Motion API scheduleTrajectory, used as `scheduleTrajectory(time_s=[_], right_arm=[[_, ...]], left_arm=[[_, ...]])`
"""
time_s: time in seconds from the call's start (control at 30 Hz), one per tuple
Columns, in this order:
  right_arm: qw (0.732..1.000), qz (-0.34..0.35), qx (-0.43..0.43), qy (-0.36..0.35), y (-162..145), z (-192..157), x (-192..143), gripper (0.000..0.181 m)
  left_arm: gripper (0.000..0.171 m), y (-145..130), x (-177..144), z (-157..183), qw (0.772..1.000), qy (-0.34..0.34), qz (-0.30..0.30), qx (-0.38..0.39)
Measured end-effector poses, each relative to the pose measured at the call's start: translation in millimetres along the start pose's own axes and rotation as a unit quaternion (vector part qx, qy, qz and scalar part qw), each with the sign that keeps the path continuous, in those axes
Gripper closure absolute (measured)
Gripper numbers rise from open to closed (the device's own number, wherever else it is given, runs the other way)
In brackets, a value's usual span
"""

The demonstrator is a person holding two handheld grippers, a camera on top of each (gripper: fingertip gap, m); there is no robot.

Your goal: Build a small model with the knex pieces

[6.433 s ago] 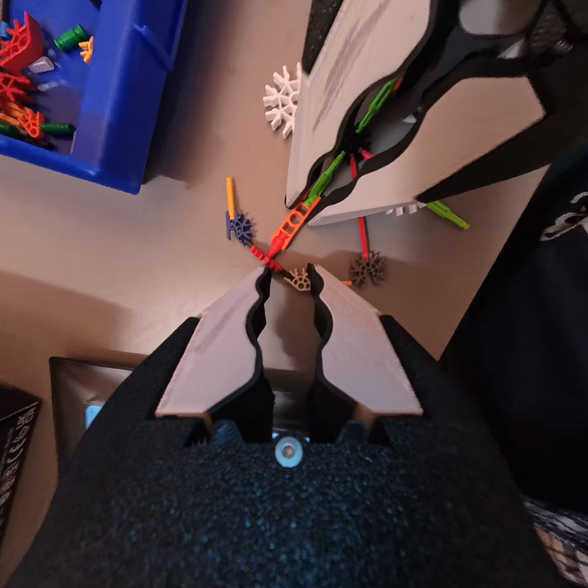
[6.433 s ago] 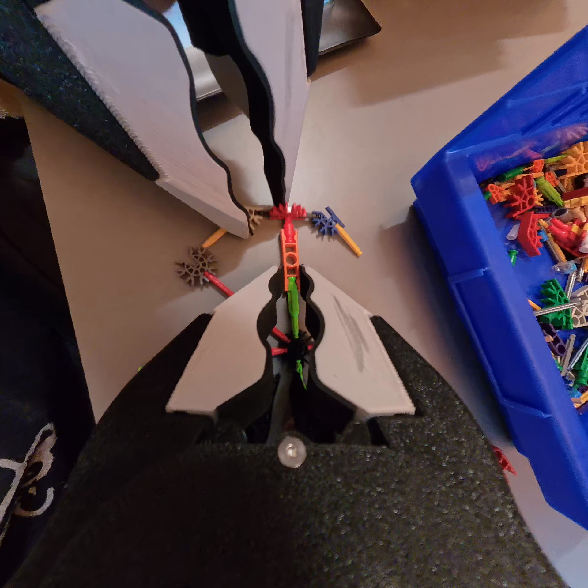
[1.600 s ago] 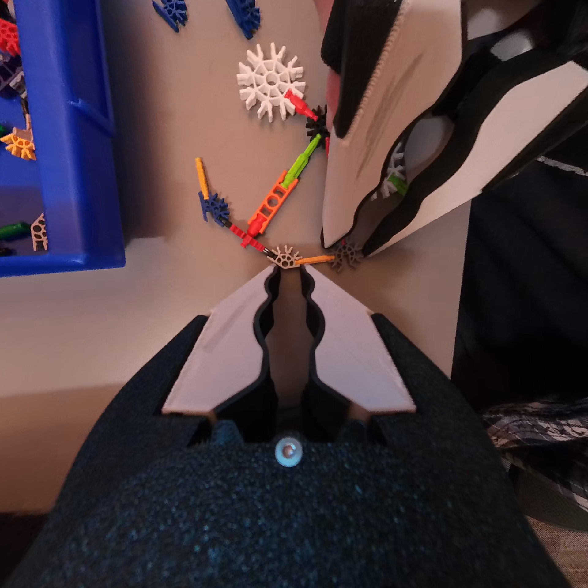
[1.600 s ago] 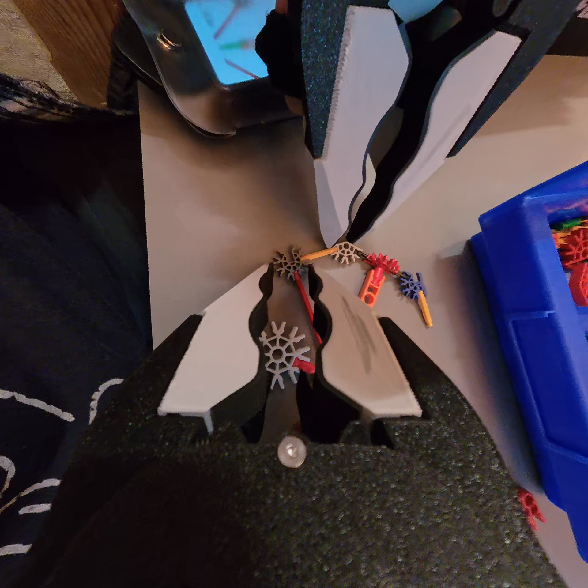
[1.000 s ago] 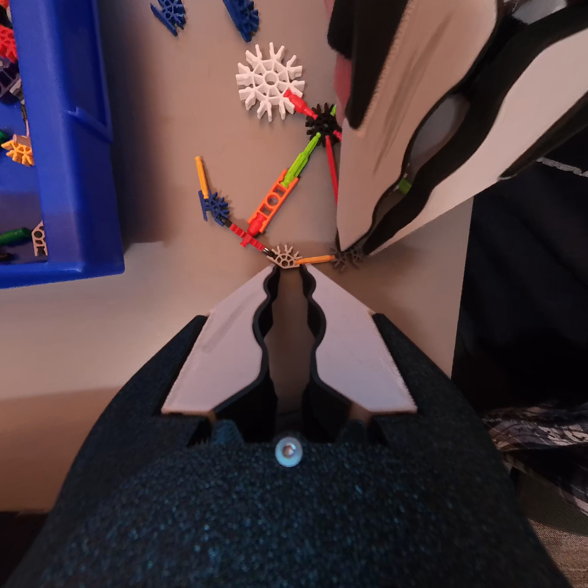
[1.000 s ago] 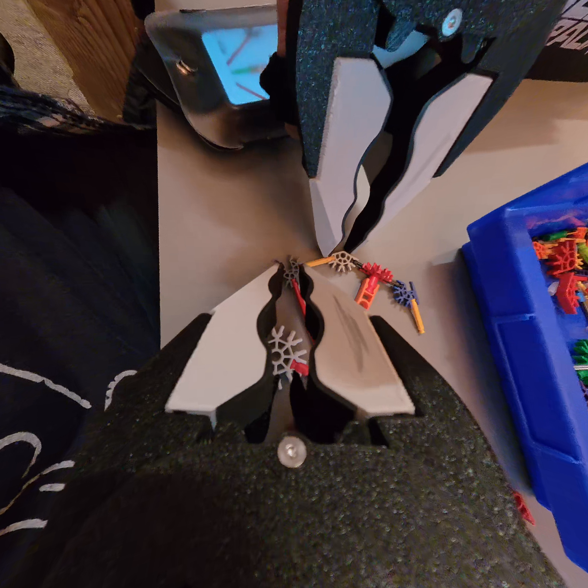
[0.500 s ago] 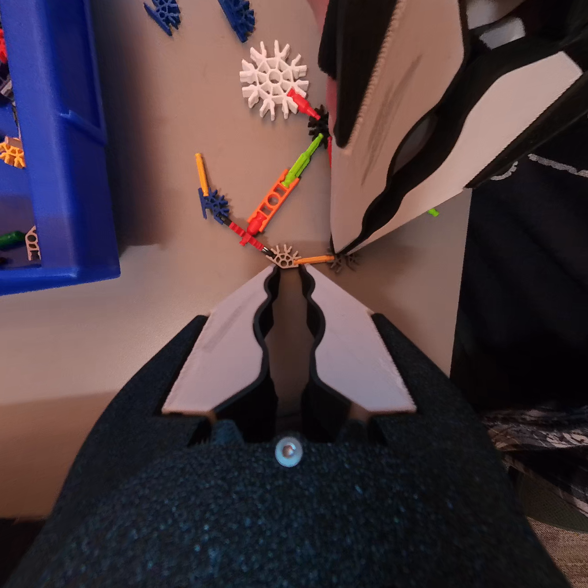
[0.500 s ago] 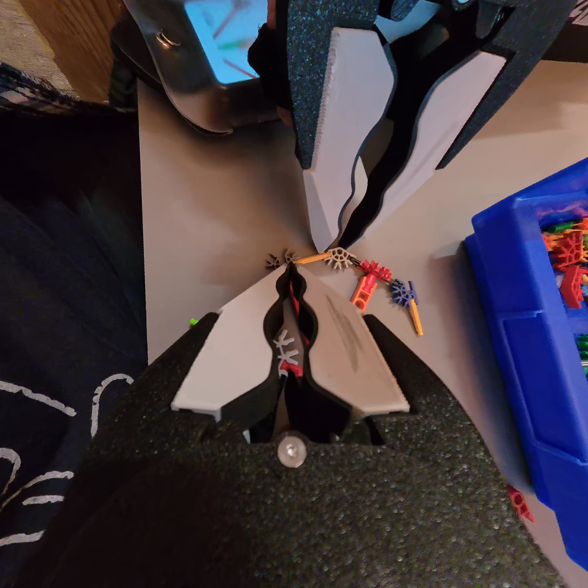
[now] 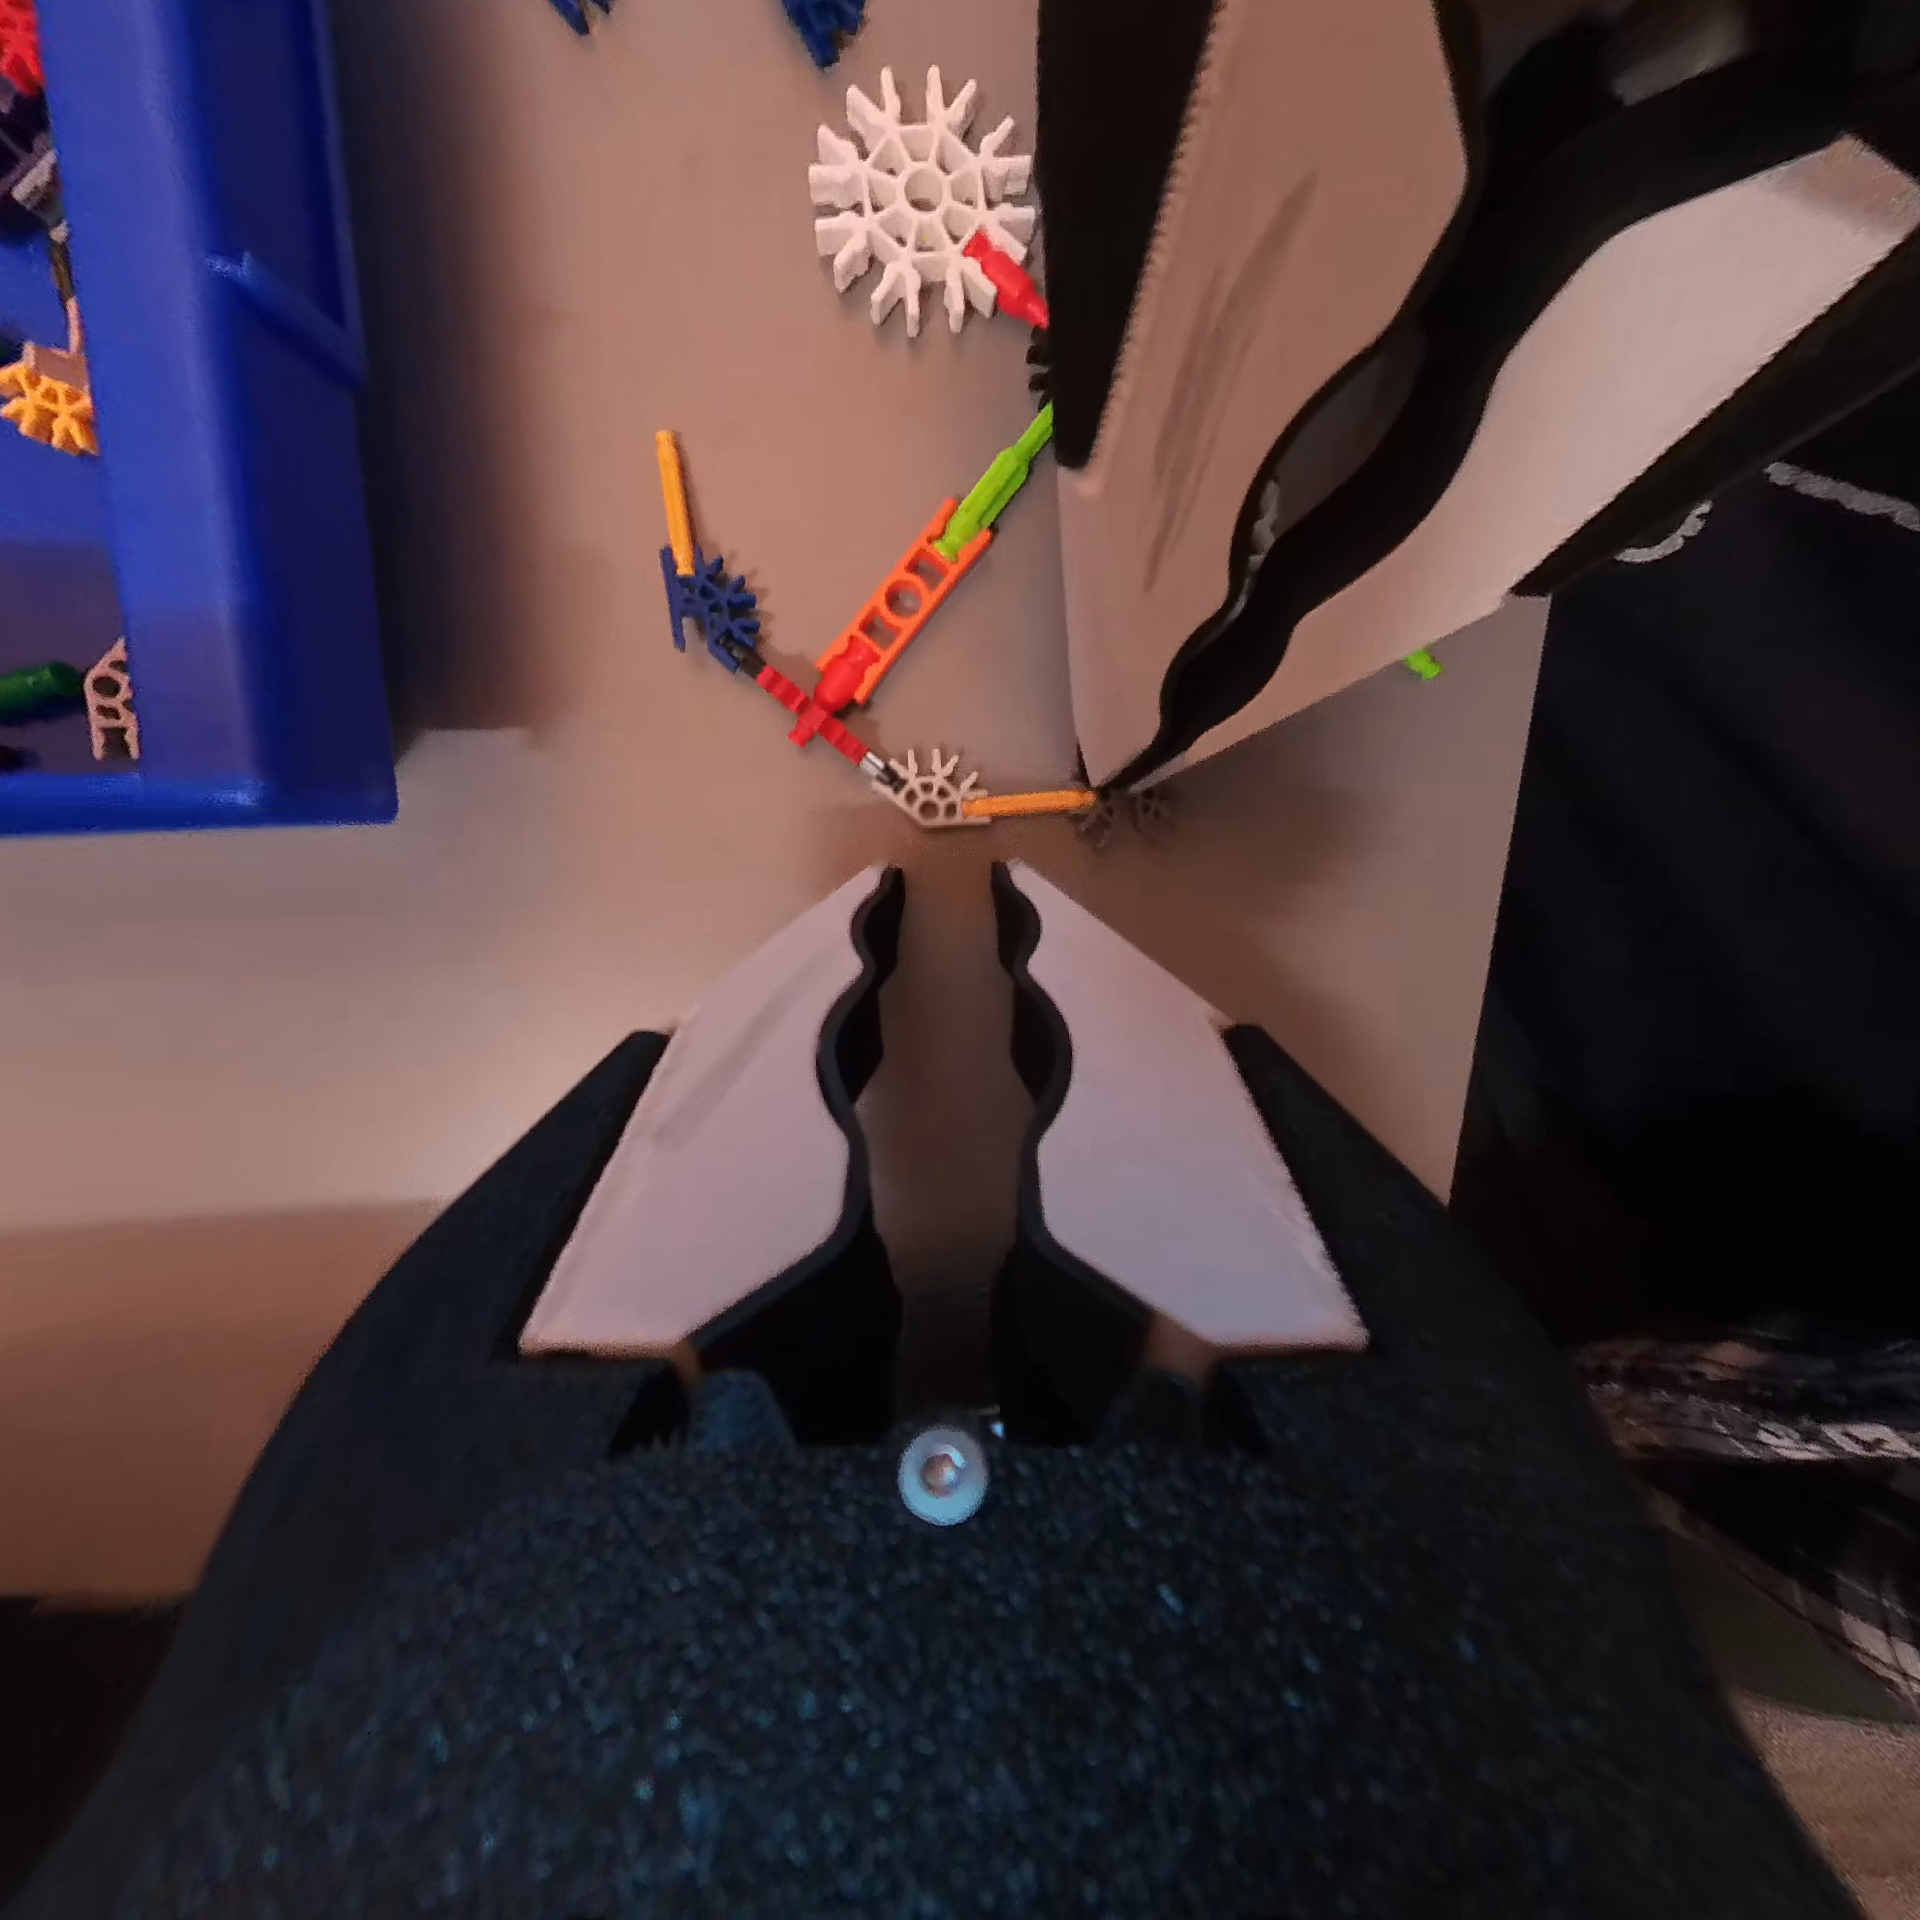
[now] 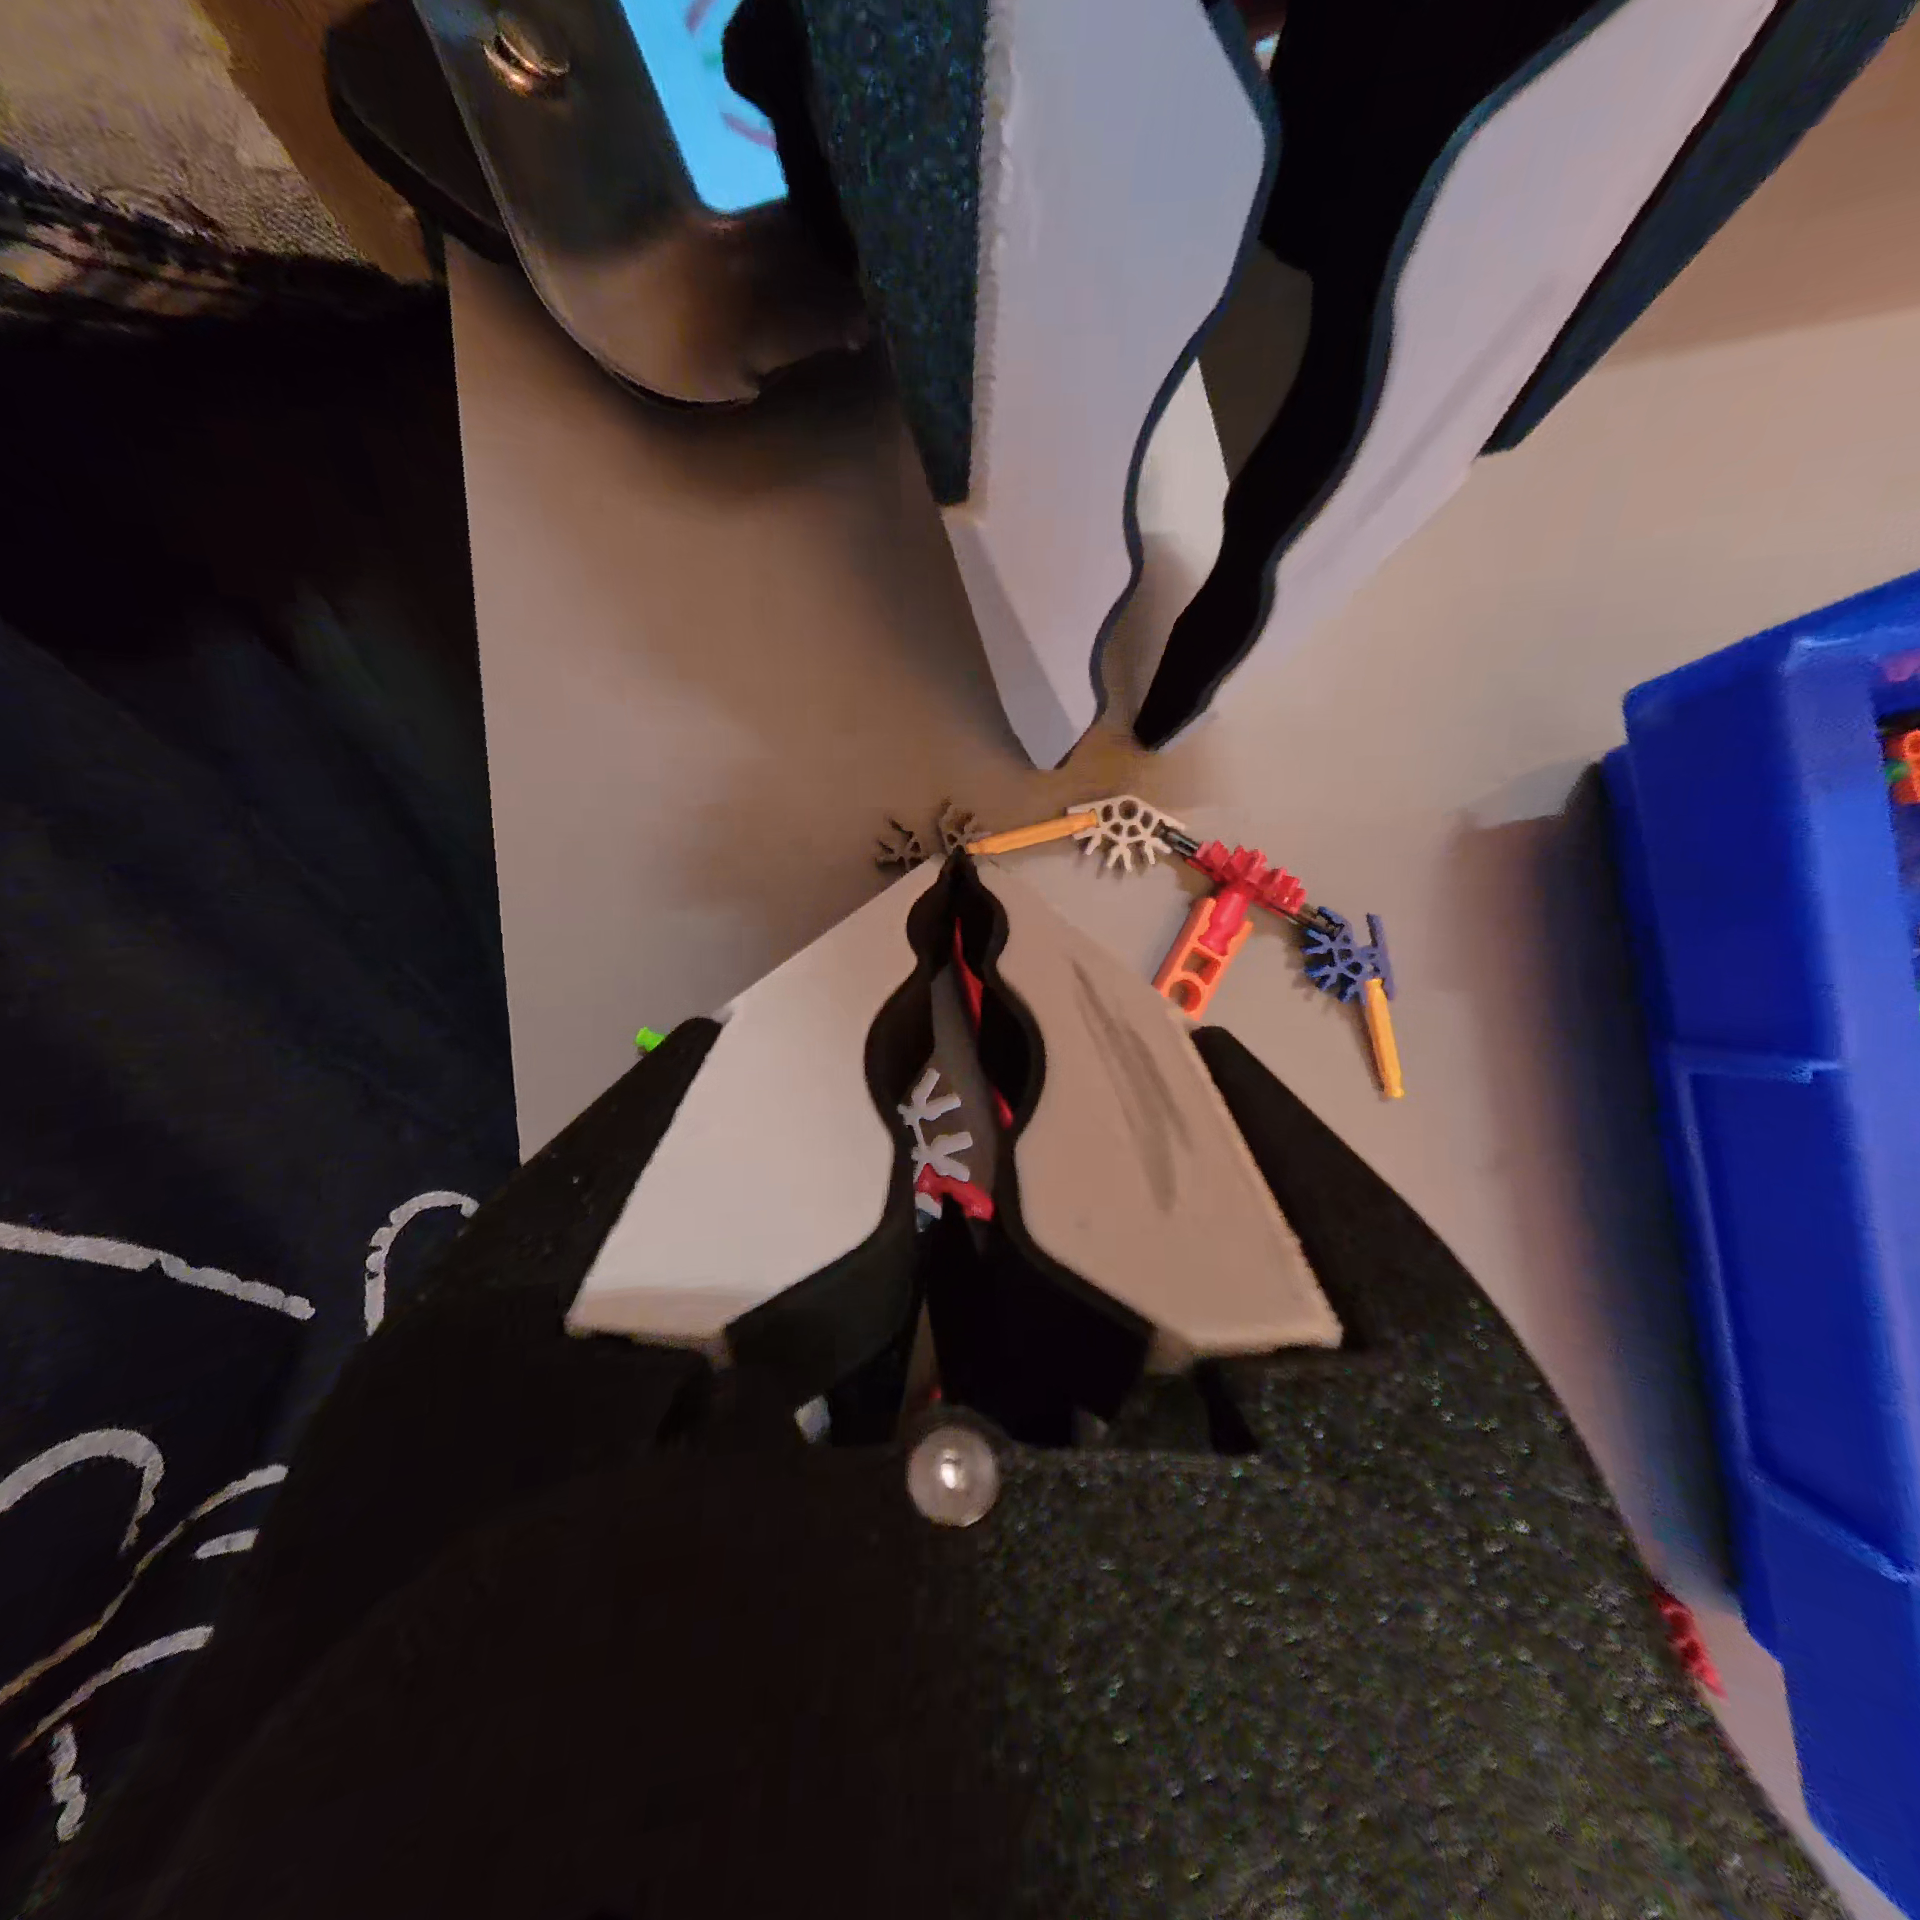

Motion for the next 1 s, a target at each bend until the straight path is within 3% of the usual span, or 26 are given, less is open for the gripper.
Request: scheduleTrajectory(time_s=[0.2, 0.27, 0.37, 0.5, 0.63, 1.0], right_arm=[[1.0, 0.015, 0.014, 0.02, 3, 4, -1, 0.18], [0.997, 0.055, 0.041, 0.037, 3, 7, -15, 0.168], [0.993, 0.098, 0.058, 0.015, -2, 18, -44, 0.167], [0.993, 0.074, 0.08, -0.042, -32, 38, -59, 0.155], [0.995, 0.042, 0.074, -0.055, -51, 33, -59, 0.15], [0.996, -0.011, 0.067, -0.061, -60, 11, -33, 0.149]], left_arm=[[0.153, -7, -18, -3, 0.999, 0.025, 0.009, -0.018], [0.152, -8, -29, -5, 0.999, 0.042, 0.022, -0.027], [0.149, -15, -45, -6, 0.996, 0.072, 0.036, -0.044], [0.146, -27, -60, 4, 0.992, 0.101, 0.048, -0.061], [0.145, -42, -67, 16, 0.988, 0.114, 0.061, -0.083], [0.144, -71, -105, 14, 0.972, 0.18, 0.084, -0.124]])
Point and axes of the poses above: each gripper's, where its closed fingertips meet, x out along the fingers, y out of its top, z = x × y across the jaws, the point moved 5 cm from there along -x, back along the fingers, and after that the axes turned 5 degrees about -z, right-handed, at the moved point
